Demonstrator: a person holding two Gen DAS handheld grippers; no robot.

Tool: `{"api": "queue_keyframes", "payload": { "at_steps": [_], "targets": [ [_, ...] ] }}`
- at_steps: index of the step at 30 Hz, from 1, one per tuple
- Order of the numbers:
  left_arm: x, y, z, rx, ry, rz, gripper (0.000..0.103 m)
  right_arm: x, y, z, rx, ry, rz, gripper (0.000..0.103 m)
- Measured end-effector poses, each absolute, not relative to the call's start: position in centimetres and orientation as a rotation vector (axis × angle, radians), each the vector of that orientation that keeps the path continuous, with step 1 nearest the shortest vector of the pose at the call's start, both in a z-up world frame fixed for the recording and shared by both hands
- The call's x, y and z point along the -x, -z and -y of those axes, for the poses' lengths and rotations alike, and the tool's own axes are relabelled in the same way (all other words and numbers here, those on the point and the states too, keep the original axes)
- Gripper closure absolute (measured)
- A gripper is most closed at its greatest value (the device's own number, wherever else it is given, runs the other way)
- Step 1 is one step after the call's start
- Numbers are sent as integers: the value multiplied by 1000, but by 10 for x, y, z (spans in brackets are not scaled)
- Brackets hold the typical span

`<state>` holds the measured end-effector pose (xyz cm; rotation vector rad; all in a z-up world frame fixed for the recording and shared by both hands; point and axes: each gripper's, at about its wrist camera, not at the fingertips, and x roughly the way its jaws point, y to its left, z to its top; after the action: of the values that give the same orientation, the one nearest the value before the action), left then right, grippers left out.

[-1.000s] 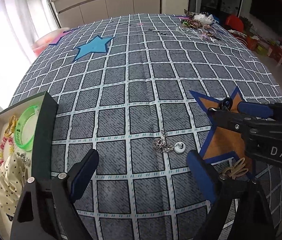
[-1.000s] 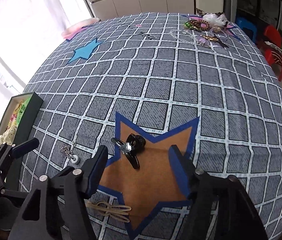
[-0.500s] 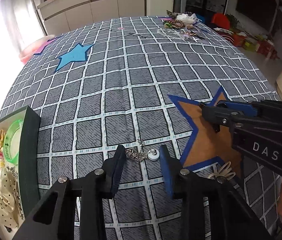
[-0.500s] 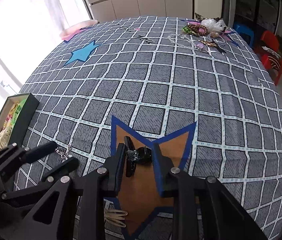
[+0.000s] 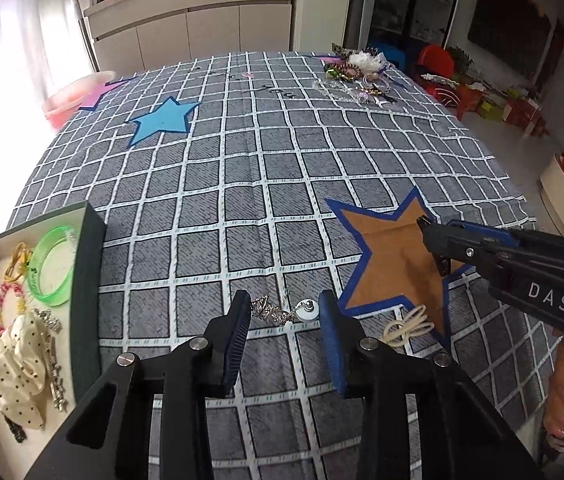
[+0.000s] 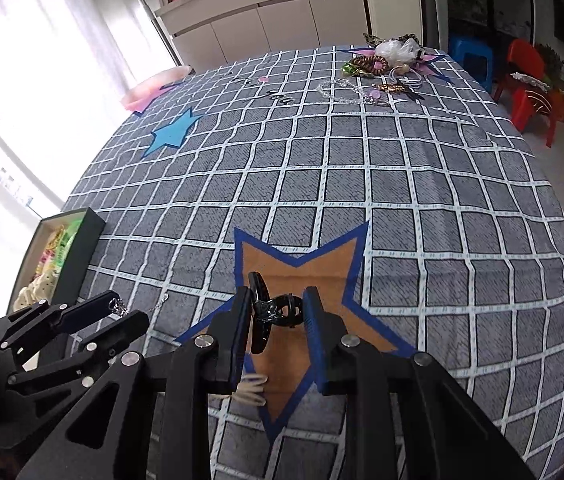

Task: Organize jewelry
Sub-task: 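Grasp the silver chain with white bead with the left tool while the right tool grasps the black claw clip, then carry the chain and claw clip into the white tray and open both tools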

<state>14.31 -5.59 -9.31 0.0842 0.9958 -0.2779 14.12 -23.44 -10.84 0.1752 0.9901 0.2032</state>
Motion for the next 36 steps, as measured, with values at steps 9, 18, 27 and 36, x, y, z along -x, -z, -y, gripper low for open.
{"api": "queue_keyframes", "payload": {
  "at_steps": [9, 18, 27, 36],
  "targets": [
    [-114, 73, 41, -98, 278, -981, 60, -108, 92, 232, -230, -216, -971, 74],
    [-86, 56, 19, -87, 279, -941, 60, -82, 84, 217, -232, -219, -966, 74],
    [-64, 45, -14, -66, 264, -905, 60, -67, 72, 200, -225, -225, -953, 74],
    [-48, 38, -53, -36, 230, -880, 60, -58, 61, 168, -189, -257, -941, 74]
  ]
}}
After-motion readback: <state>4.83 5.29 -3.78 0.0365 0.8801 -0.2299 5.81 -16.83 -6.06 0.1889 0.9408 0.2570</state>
